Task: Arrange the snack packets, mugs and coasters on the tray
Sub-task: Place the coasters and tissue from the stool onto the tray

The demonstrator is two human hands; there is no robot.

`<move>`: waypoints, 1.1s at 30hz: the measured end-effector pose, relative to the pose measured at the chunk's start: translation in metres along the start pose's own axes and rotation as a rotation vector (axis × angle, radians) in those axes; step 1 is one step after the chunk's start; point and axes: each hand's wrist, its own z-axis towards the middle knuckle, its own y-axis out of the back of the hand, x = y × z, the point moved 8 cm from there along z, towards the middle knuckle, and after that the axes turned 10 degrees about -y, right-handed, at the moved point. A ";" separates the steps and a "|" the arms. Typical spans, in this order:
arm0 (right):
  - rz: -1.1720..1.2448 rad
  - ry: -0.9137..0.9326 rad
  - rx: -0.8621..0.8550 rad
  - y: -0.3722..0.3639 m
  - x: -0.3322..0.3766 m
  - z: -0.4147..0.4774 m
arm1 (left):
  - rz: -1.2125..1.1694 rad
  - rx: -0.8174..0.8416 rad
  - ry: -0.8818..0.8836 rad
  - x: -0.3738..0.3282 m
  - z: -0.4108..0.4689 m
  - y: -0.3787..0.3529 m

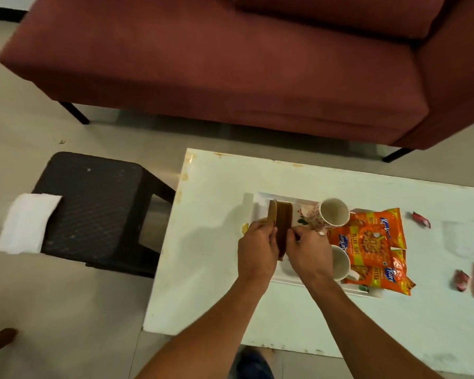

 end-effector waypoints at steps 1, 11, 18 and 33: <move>-0.007 -0.009 0.011 -0.004 -0.007 0.002 | 0.007 0.011 0.010 0.001 -0.001 -0.008; -0.069 -0.029 0.041 -0.032 -0.031 0.020 | 0.044 0.023 0.064 0.018 0.002 -0.043; -0.149 -0.052 0.090 -0.043 -0.039 0.022 | 0.026 0.058 0.084 0.031 -0.003 -0.059; 0.161 0.246 0.033 -0.064 0.159 -0.049 | 0.097 -0.456 0.148 0.141 0.002 0.172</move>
